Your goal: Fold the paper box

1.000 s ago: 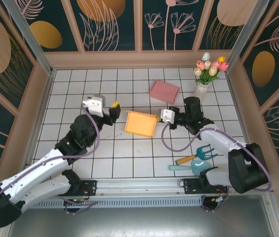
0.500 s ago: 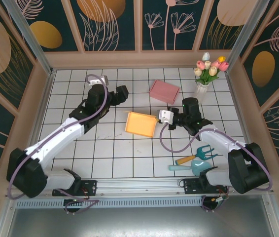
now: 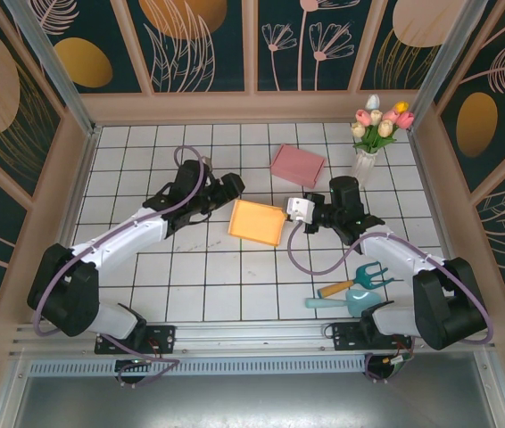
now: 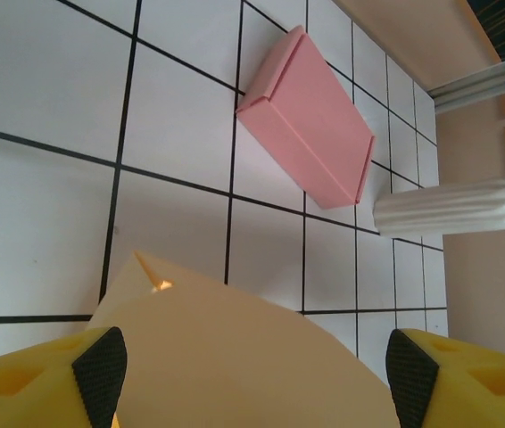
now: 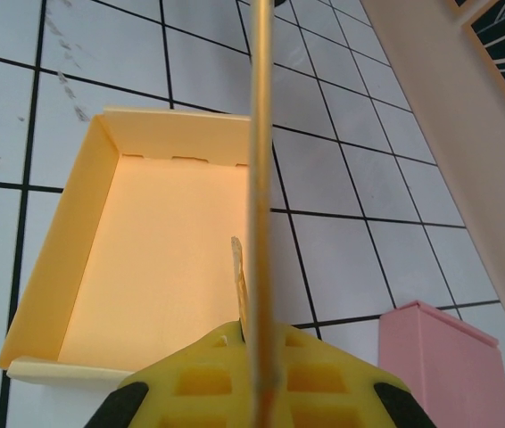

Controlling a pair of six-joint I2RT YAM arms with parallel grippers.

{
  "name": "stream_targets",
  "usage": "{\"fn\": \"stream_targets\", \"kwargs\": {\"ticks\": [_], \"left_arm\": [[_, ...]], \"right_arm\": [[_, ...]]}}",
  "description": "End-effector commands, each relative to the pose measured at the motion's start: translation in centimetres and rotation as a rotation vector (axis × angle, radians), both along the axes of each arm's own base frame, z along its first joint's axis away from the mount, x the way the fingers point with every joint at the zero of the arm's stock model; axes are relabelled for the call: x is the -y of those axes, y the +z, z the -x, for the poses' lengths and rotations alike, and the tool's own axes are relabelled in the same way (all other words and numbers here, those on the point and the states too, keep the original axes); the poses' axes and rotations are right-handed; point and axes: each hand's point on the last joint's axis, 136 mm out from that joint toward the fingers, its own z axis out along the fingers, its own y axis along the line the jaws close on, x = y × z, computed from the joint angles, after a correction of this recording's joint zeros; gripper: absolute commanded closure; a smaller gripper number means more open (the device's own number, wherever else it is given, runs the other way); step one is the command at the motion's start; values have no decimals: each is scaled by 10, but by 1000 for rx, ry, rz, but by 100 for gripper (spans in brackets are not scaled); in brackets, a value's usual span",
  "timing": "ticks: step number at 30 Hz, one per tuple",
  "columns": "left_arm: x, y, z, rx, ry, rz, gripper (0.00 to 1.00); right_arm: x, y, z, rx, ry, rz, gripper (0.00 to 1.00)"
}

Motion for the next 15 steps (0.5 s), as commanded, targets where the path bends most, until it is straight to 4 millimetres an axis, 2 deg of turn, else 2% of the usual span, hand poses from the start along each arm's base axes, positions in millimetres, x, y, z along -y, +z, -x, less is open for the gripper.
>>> {"fn": "stream_targets", "kwargs": {"ticks": [1,4,7,9,10,12,15], "left_arm": [[4,0,9,-25,-1,34,22],[17,1,18,-33,-26,52,22],[38,11,24,-23,-63,84,22],[47,9,30,-38,-78,95,22],[56,22,27,-20,-87,125,23],[62,26,27,-14,-94,141,25],[67,23,28,-19,-97,150,30]], "right_arm": [[-3,10,-10,38,-29,-22,100],[-3,9,-12,45,-46,-20,100],[-4,4,-10,42,-42,-2,100],[-5,3,-9,40,-39,7,100],[-6,2,-9,38,-39,11,100],[-7,0,-8,38,-36,23,100],[-8,-5,-7,34,-32,45,100]]}}
